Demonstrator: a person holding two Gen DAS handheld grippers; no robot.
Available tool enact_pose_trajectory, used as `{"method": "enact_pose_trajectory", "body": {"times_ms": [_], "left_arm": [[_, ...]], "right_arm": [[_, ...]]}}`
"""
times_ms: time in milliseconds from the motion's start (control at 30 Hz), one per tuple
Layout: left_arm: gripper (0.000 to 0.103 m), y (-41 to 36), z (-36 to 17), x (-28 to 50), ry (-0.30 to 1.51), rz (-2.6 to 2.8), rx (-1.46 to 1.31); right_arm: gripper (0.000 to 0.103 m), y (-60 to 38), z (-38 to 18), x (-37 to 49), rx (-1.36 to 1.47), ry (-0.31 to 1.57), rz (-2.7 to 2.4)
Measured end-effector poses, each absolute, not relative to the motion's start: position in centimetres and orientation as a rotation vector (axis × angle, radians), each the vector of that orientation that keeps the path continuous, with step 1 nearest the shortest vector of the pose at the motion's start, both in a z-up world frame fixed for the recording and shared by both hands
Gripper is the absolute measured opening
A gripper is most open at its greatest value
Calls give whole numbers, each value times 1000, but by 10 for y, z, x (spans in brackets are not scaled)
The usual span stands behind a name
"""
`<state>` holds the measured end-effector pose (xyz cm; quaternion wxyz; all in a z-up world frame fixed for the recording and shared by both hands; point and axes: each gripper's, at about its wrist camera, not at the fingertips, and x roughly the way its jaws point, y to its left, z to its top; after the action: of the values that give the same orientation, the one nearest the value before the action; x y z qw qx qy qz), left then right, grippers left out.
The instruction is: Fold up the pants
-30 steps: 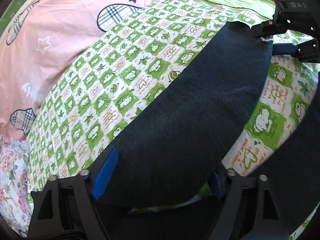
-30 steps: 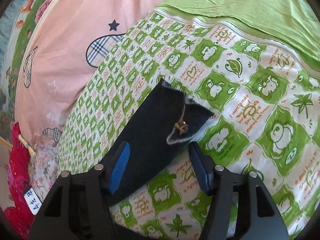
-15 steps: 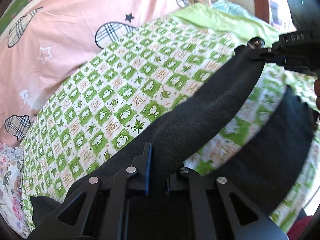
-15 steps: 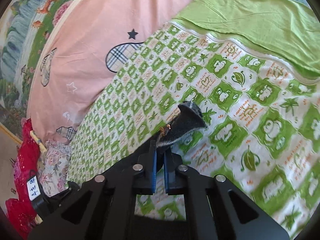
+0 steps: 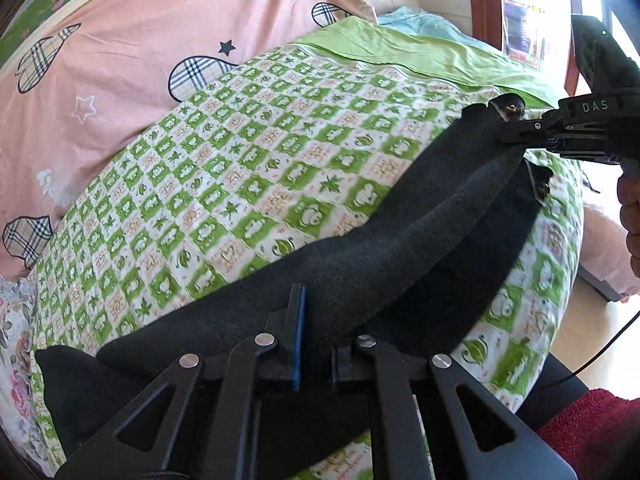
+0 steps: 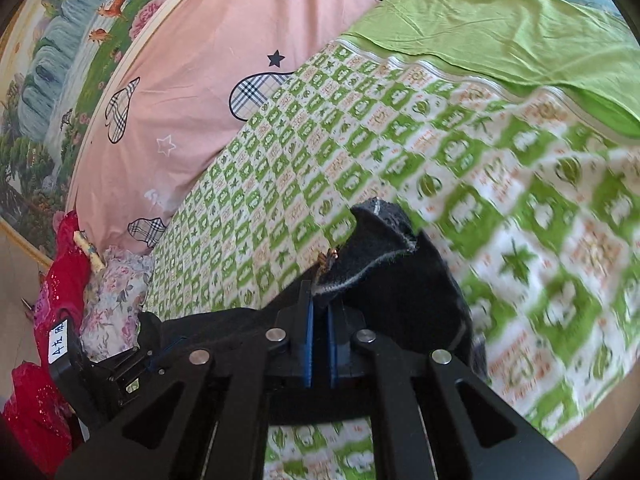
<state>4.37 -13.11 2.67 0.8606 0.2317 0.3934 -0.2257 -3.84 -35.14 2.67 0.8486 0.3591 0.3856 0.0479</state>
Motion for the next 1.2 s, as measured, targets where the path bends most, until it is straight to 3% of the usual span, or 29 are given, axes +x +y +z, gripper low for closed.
{"method": "enact_pose_trajectory", "body": {"times_ms": [300,500,567,600,767,867,1200], "left_arm": [[9,-137,4,27,858,-484,500],[21,-131,-10,31,921,-486,464],[50,-125,-8,28,926,-472,440],[55,-121,-5,25,921,-464,426],[62,-90,4,22,942,-403,324],[73,-65,9,21,971,-354,236],[73,18,35,34,993,-156,28]], "right_arm": [[7,-352,-3,-59,758,860,15],[9,-354,-18,-64,771,900,-19],[15,-354,-13,-66,746,900,-36],[18,-354,-10,-68,731,896,-44],[47,-356,7,-80,673,848,-95],[49,-352,16,-87,631,808,-108],[49,-306,49,-86,408,716,-63]]}}
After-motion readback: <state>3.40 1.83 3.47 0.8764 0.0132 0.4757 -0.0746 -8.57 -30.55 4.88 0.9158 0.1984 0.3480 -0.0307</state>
